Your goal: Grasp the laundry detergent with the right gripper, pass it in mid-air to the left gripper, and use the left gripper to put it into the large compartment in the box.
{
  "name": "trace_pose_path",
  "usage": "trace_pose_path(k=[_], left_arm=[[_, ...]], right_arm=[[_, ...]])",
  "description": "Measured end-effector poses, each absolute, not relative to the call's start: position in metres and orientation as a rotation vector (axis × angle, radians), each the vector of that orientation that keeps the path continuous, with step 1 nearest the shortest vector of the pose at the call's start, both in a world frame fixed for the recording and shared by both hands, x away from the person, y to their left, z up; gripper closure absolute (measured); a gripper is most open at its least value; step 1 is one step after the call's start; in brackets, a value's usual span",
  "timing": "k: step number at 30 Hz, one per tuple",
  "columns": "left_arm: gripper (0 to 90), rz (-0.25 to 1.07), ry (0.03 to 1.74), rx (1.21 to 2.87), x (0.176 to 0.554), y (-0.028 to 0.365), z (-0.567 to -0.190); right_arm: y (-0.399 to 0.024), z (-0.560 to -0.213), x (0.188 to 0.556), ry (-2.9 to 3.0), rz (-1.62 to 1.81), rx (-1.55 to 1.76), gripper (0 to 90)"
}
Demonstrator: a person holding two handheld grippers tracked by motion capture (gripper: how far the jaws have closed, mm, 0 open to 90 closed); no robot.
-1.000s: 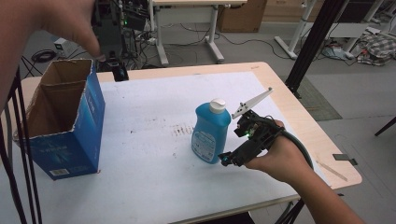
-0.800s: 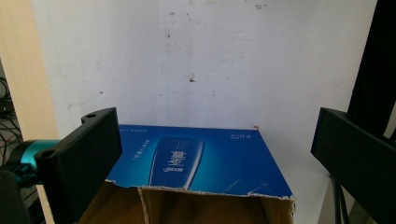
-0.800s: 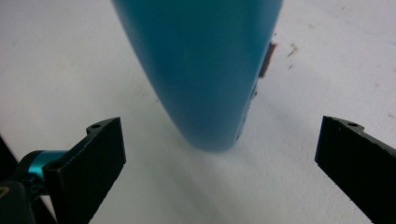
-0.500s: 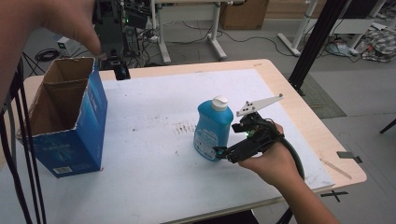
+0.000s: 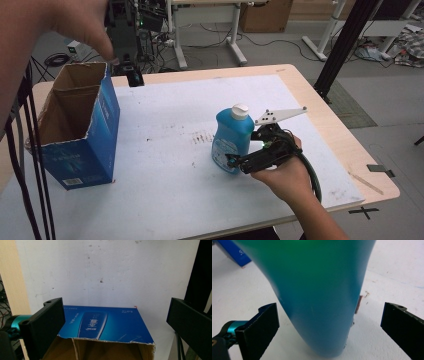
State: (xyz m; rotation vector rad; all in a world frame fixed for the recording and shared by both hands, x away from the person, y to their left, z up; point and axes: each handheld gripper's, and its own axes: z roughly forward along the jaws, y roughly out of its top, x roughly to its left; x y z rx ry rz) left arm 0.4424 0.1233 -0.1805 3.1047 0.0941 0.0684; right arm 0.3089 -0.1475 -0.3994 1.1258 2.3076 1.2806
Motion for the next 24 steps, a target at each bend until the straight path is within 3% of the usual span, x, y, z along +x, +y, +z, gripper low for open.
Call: trace_pose_path(k=[24], left_arm=[[1.7,0.066,0.098,3.112,0.444,0.128,-0.181]], right_arm=[[-0.137,-0.416,0.315,2.170,1.375,1.165,4.9]])
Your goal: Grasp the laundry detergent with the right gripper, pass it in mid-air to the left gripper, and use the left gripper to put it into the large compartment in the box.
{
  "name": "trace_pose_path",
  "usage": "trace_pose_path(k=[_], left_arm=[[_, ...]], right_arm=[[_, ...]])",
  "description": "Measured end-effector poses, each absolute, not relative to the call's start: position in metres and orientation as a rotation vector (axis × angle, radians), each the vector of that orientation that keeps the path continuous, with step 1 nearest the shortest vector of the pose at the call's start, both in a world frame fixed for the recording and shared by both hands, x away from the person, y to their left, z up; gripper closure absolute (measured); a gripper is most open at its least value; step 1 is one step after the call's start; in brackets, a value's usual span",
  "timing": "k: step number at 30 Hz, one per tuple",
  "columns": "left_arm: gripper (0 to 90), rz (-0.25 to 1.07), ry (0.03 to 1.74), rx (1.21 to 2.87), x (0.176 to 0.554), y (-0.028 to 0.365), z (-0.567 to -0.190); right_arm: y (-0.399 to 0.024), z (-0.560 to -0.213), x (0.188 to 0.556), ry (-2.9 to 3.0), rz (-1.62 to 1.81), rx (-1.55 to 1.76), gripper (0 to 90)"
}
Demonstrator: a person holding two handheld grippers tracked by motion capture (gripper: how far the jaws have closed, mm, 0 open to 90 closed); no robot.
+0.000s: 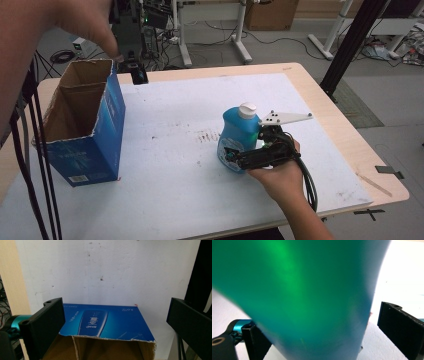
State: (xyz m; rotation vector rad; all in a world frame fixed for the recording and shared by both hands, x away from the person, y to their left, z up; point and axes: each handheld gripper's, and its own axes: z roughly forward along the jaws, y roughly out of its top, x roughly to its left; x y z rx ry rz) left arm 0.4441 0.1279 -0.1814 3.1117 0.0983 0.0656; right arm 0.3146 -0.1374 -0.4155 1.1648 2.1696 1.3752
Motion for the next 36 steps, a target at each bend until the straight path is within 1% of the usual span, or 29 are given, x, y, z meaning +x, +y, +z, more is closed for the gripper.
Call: trace_pose_path(k=[3,7,9,19,31,32,36], left_arm=[[1.7,0.066,0.099,3.113,0.4440,0.1278,-0.1815],[1.7,0.066,0.093,3.113,0.4436,0.1275,-0.1809],[1.7,0.065,0.096,3.112,0.4435,0.1276,-0.1808],[1.7,0.066,0.097,3.113,0.4433,0.1261,-0.1812],[1.7,0.066,0.097,3.117,0.4429,0.1251,-0.1821],[1.7,0.063,0.098,3.119,0.4429,0.1246,-0.1823],[1.7,0.062,0.097,3.121,0.4431,0.1242,-0.1826]], right_arm=[[-0.1376,-0.4176,0.3135,2.149,1.399,1.174,7.2],[-0.1379,-0.4209,0.3123,2.129,1.405,1.183,7.7],[-0.1388,-0.4210,0.3115,2.122,1.419,1.182,12.9],[-0.1378,-0.4211,0.3095,2.088,1.439,1.181,13.7],[-0.1375,-0.4252,0.3084,2.053,1.445,1.178,20.0],[-0.1366,-0.4252,0.3079,2.053,1.452,1.169,24.1],[-0.1349,-0.4252,0.3081,2.054,1.454,1.159,24.9]])
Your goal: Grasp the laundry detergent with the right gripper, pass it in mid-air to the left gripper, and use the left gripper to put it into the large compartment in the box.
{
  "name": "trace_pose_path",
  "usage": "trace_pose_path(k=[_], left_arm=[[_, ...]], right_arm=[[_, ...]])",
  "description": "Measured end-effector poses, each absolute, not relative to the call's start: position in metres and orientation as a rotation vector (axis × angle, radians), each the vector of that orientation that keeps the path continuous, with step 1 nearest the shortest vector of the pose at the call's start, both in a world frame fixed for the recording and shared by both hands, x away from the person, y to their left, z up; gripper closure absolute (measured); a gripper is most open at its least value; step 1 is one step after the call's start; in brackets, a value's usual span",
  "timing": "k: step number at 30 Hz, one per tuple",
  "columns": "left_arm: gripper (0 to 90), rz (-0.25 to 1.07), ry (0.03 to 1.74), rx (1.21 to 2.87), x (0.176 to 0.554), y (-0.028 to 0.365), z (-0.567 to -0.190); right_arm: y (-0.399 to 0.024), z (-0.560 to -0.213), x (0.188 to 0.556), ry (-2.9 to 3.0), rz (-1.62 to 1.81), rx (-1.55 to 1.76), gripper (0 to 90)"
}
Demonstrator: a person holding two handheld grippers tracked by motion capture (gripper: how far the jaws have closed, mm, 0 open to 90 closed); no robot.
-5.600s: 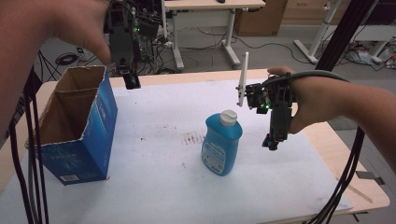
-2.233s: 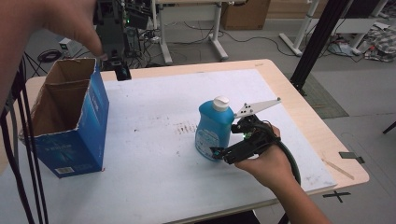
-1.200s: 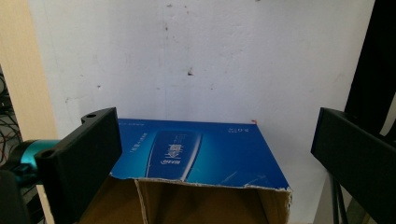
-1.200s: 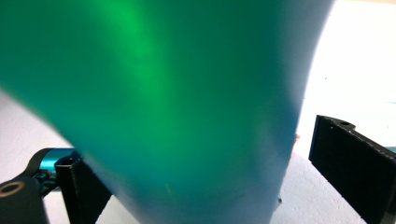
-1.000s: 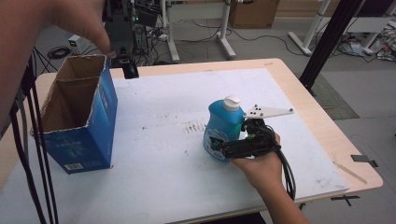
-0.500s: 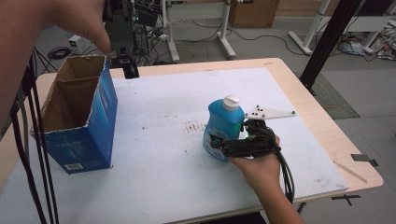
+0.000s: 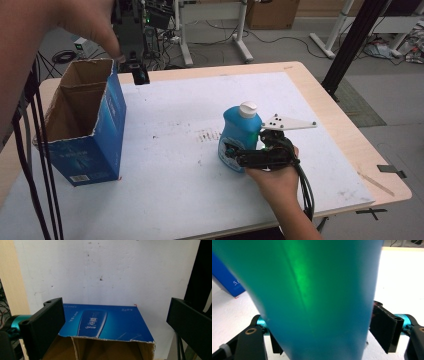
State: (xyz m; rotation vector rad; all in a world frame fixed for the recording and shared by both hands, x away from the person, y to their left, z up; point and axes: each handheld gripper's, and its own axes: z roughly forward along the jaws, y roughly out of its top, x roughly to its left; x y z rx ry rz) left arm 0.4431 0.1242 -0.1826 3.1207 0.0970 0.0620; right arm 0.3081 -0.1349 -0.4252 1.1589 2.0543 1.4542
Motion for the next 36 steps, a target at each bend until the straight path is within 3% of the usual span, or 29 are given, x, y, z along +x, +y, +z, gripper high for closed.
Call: trace_pose_path(k=[25,36], left_arm=[[1.7,0.058,0.105,3.142,0.443,0.123,-0.185],[1.7,0.056,0.079,3.128,0.436,0.120,-0.182]], right_arm=[[-0.130,-0.426,0.303,2.024,1.411,1.073,43.8],[-0.127,-0.409,0.301,2.061,1.413,0.972,46.3]])
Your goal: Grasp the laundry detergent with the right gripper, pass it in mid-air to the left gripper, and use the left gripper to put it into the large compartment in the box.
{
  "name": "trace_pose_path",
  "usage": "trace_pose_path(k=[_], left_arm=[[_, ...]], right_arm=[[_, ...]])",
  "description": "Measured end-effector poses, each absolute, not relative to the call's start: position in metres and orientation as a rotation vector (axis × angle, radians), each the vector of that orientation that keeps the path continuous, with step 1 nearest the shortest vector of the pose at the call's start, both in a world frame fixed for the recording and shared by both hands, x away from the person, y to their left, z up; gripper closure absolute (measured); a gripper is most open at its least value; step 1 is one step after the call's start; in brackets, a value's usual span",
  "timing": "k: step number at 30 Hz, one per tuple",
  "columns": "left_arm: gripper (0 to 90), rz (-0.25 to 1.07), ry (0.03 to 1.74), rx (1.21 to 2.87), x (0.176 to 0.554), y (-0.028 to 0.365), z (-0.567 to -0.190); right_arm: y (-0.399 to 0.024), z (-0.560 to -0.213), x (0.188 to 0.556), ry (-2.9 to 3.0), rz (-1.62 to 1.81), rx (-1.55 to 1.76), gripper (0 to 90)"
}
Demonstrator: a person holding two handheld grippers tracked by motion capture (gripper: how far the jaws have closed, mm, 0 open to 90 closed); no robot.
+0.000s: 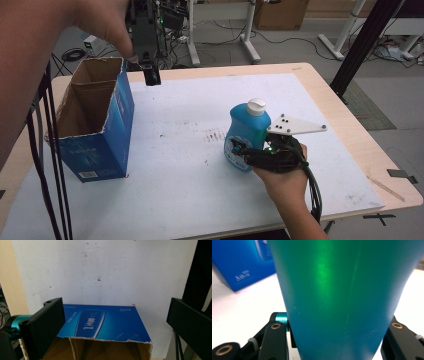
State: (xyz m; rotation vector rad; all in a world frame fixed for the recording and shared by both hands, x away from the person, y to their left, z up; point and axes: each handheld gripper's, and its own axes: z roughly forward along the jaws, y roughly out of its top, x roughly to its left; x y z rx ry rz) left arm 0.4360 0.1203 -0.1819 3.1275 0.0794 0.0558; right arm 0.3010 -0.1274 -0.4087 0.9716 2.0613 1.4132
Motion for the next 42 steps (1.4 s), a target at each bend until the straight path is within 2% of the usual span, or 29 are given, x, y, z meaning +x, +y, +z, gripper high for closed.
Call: trace_pose_path(k=[17,42], left_arm=[[1.7,0.043,-0.017,3.124,0.409,0.113,-0.176],[1.7,-0.046,-0.179,3.082,0.366,0.084,-0.192]], right_arm=[[-0.106,-0.351,0.313,2.299,1.487,0.724,46.3],[-0.068,-0.335,0.321,2.530,1.599,0.382,46.2]])
